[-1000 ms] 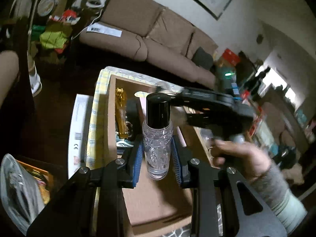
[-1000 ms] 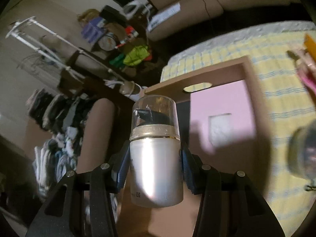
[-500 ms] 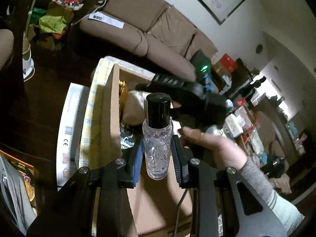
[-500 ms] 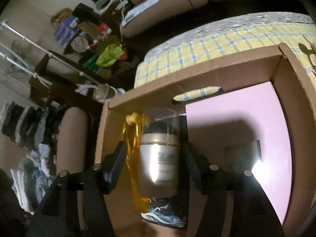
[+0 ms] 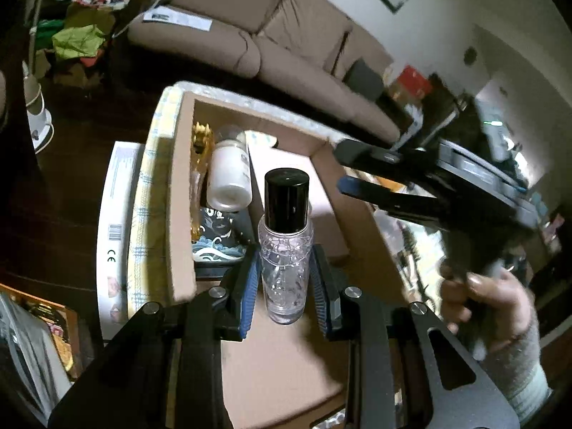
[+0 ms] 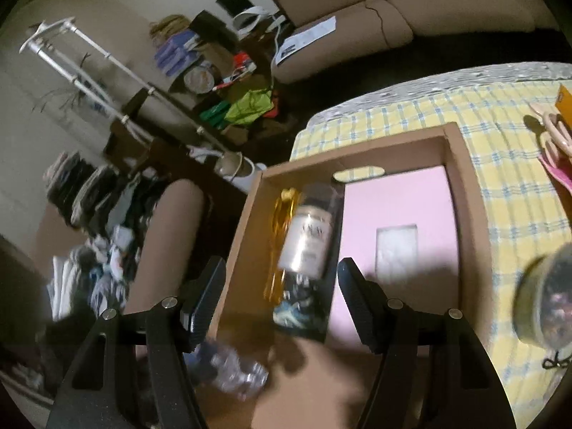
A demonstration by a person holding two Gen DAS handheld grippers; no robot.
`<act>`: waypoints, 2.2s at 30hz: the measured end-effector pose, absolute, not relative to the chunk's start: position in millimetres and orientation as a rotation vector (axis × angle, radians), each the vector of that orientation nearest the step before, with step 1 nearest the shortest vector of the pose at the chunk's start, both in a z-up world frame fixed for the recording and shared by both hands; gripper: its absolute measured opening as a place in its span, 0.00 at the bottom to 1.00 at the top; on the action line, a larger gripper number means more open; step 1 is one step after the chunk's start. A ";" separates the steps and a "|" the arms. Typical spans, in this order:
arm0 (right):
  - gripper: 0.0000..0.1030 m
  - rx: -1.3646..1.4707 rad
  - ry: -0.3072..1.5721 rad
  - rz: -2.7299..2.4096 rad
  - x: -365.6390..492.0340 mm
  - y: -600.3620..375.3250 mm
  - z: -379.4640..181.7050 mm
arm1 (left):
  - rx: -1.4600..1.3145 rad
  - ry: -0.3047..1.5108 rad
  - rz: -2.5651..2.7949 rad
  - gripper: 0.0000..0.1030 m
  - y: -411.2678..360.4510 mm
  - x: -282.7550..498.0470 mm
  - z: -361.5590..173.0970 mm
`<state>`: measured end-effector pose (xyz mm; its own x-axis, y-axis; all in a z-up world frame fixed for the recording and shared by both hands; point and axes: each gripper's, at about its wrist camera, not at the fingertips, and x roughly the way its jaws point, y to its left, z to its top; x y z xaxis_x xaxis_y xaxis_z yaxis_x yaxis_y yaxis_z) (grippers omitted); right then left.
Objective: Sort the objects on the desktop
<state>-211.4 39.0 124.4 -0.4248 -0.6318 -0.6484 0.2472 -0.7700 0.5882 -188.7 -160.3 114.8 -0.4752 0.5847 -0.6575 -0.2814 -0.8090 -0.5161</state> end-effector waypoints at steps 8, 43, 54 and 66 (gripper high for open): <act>0.66 1.323 -0.312 -2.179 -180.5 24.9 113.8 | -1.300 -0.331 2.259 0.25 -141.3 -190.4 103.8; 0.66 1.263 -0.505 -2.191 -169.2 88.0 118.2 | -1.605 0.177 2.248 0.25 -58.1 -309.4 98.2; 0.66 1.273 -0.478 -2.196 -169.3 97.2 110.3 | -1.550 0.021 2.366 0.48 -67.8 -329.1 116.0; 0.77 1.273 -0.450 -2.207 -157.8 95.2 116.9 | -1.386 -0.096 2.360 0.99 -99.7 -237.2 144.2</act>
<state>-157.8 95.2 116.9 -0.4026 -0.6072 -0.6850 0.2905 -0.7944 0.5334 -237.2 -99.7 144.2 -0.4279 0.3724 -0.8235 -0.3040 -0.9174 -0.2568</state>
